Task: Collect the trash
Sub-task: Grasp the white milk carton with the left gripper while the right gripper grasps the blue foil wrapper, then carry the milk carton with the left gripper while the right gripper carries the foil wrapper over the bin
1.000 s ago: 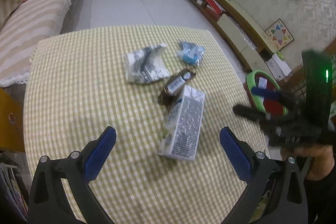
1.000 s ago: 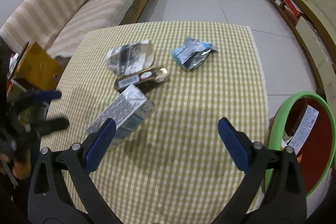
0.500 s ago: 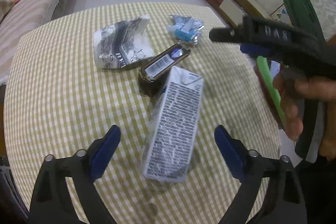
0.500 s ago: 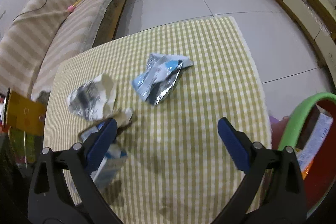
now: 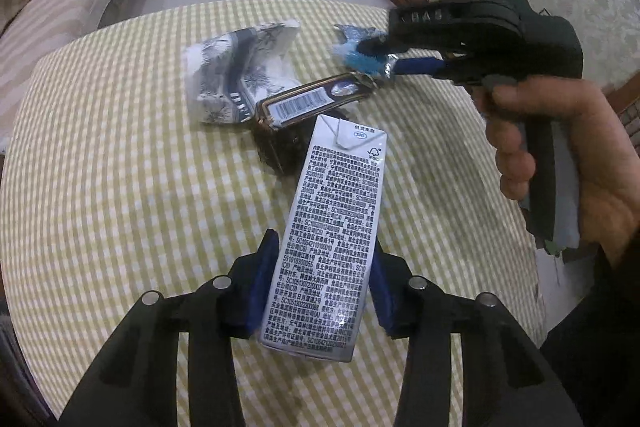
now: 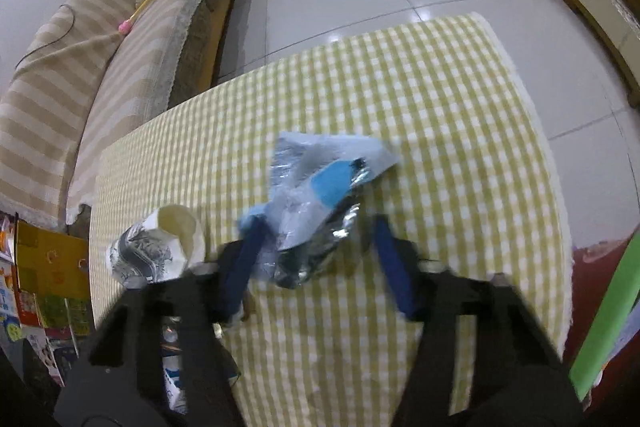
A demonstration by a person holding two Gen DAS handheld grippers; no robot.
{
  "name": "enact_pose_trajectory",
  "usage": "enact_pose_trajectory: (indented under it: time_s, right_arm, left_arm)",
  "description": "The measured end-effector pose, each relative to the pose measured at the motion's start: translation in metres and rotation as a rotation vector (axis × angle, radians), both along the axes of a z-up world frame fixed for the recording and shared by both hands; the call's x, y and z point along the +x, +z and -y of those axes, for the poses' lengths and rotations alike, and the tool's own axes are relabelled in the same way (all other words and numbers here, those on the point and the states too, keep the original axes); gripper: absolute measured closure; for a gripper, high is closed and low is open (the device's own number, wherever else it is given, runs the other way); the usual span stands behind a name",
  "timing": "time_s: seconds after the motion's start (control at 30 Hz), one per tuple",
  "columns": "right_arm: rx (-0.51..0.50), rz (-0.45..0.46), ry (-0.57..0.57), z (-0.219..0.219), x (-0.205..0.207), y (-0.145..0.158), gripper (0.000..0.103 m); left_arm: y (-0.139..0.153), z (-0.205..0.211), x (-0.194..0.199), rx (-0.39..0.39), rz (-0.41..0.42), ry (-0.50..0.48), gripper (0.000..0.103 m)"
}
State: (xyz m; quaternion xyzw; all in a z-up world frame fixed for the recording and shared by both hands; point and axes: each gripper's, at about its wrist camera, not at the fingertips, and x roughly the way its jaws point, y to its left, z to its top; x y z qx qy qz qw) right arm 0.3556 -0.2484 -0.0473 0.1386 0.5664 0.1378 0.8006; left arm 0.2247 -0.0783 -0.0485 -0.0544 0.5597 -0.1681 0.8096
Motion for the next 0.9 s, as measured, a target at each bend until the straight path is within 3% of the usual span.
enact_pose_trajectory:
  time_s: [0.17,0.47,0.9]
  right_arm:
    - [-0.099,0.052,0.060,-0.011,-0.013,0.016,0.096]
    - [-0.170,0.122,0.107,0.007,-0.057,0.059,0.097]
    - [-0.164,0.263,0.088,0.055,-0.143,0.130,0.097]
  left_arm:
    - [0.004,-0.010,-0.008,-0.002,0.004,0.024,0.064]
    - [0.020,-0.019,-0.021,0.007,0.026,0.047,0.064]
    - [0.069,-0.014,-0.058,0.031,0.085,0.032,0.064]
